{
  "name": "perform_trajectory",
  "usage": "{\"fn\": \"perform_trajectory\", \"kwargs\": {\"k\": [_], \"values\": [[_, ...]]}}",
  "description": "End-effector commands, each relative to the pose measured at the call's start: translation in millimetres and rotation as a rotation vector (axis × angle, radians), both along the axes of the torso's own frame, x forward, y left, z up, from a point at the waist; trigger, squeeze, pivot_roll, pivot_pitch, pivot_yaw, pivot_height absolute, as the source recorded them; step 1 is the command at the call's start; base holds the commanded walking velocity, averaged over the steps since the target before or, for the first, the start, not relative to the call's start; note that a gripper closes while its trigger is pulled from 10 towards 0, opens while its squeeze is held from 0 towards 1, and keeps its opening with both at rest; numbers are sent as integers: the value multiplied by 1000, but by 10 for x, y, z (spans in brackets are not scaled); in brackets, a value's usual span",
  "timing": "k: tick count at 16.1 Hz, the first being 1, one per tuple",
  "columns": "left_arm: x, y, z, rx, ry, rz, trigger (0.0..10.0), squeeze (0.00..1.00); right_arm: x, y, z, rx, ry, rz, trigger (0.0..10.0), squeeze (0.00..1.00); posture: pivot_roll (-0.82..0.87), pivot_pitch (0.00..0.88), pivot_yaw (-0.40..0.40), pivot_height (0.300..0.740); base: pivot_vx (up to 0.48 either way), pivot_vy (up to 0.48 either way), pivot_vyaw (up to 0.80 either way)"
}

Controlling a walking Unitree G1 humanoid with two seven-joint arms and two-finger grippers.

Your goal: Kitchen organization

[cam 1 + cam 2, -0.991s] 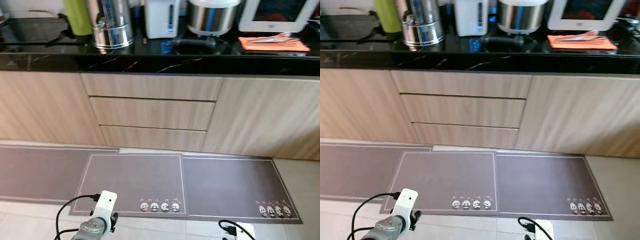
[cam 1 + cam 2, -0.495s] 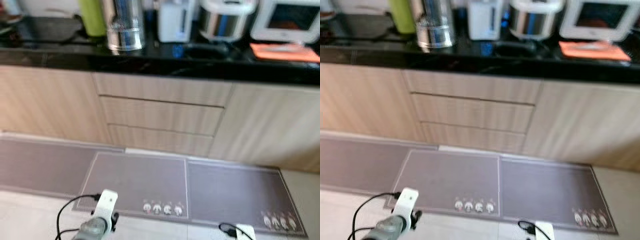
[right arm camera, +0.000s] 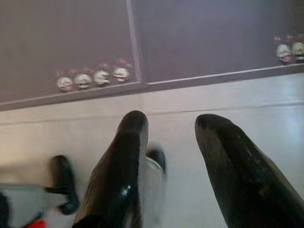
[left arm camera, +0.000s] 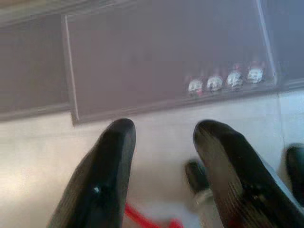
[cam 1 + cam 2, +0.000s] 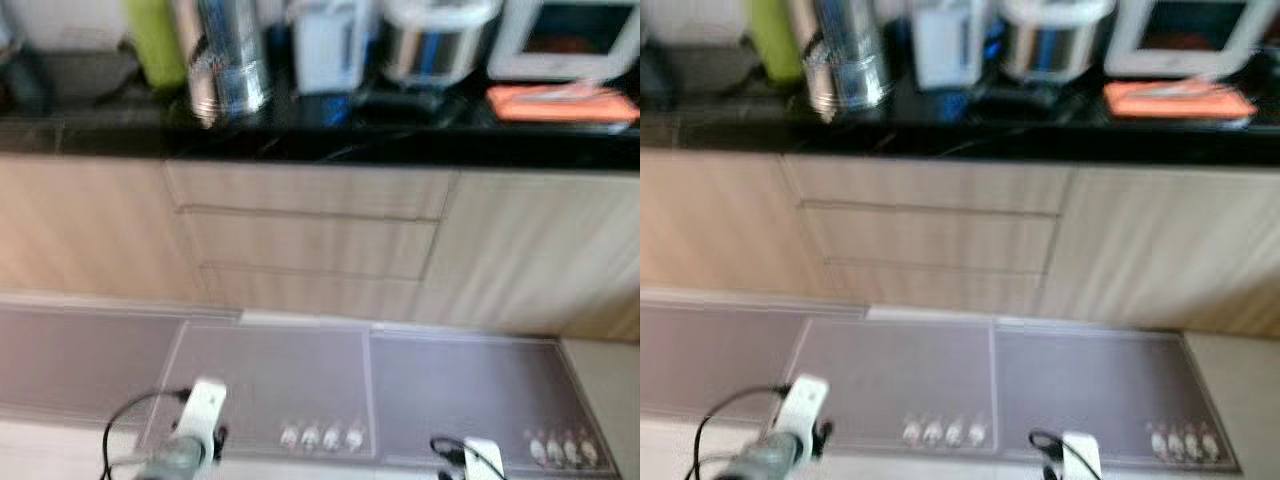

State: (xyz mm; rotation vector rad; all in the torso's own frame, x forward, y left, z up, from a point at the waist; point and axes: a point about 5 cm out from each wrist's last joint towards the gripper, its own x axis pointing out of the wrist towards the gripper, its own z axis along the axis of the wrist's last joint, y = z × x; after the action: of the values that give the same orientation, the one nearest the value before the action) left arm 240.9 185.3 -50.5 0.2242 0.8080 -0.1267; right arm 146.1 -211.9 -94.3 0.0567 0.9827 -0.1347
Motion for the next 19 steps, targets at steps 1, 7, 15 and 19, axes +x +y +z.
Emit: {"fn": "perform_trajectory", "kwargs": {"k": [1,7,15,19], "values": [[-80,-13,-60,-4,36,3,10000,0,3,-9,4,-21,3,29,10000,0,15,0,3,740,259,0,800],[-80,-13,-59,-7,33,6,10000,0,-6,5,-1,17,-8,-18,10000,0,14,0,3,740,129,0,120],[-84,-16,-62,-8,37,6,10000,0,-4,-9,2,-8,-1,12,10000,0,16,0,2,740,169,0,364],[-86,-14,-63,-8,37,6,10000,0,-10,-3,0,2,-8,-9,10000,0,14,0,2,740,296,0,0]]}}
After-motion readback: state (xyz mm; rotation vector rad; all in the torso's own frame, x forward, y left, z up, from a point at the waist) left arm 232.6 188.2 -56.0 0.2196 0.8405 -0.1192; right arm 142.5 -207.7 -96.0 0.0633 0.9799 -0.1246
